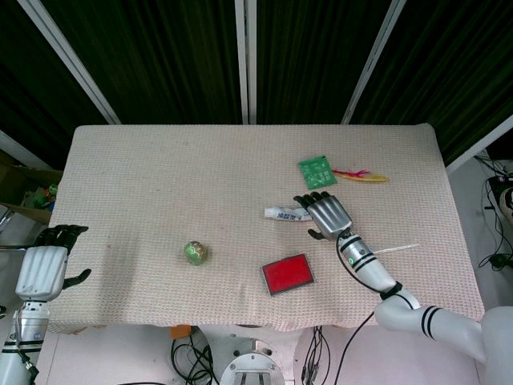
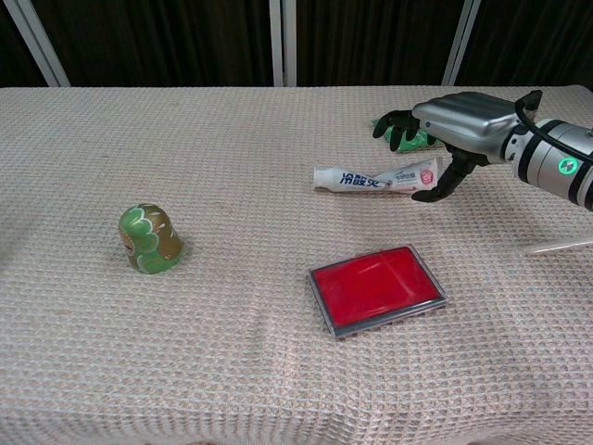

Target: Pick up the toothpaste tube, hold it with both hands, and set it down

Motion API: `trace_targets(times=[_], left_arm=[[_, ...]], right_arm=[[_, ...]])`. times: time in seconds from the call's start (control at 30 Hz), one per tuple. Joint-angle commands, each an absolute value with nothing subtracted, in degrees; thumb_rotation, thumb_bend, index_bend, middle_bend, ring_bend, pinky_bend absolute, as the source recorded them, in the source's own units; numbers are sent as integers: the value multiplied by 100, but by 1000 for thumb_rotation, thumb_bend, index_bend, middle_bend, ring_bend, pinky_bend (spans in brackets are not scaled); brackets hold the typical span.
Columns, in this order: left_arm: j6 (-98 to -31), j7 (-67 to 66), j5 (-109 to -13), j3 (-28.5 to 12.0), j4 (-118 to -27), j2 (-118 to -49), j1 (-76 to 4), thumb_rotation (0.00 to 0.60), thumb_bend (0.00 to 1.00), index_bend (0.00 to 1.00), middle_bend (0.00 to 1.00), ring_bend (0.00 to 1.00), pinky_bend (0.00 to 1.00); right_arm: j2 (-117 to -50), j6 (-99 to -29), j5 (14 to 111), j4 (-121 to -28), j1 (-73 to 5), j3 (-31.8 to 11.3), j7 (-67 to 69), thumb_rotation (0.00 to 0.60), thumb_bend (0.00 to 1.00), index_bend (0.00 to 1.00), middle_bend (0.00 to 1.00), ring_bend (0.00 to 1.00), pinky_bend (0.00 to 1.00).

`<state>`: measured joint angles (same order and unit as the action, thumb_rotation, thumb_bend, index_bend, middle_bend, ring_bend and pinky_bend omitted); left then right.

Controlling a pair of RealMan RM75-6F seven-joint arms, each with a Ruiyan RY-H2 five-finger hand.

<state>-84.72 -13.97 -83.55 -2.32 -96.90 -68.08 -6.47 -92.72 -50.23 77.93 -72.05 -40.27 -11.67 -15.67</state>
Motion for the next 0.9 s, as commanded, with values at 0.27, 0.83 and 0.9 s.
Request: trace_targets(times=[0.27, 0.83, 0.9], left_arm=[[-8466, -1254, -8393, -201, -9580, -6833, -622, 600, 110, 243, 242, 193, 209], [-8572, -1057, -8441, -186, -9449, -6868, -521, 600, 110, 243, 242, 193, 209], [-8563, -1053, -8440, -191, -9447, -6872, -525, 600, 110, 243, 242, 193, 209]], right_arm=[[-10118, -5020, 7774, -6195, -4412, -1106, -1760, 600, 176, 250, 333, 233, 362], [-10360, -4836, 7639, -5554, -4670, -1095, -1551, 600, 295, 419, 421, 290, 388], [-10344, -4803, 7615, -5549, -4688, -1095, -1530, 600, 304, 422, 424, 293, 393]])
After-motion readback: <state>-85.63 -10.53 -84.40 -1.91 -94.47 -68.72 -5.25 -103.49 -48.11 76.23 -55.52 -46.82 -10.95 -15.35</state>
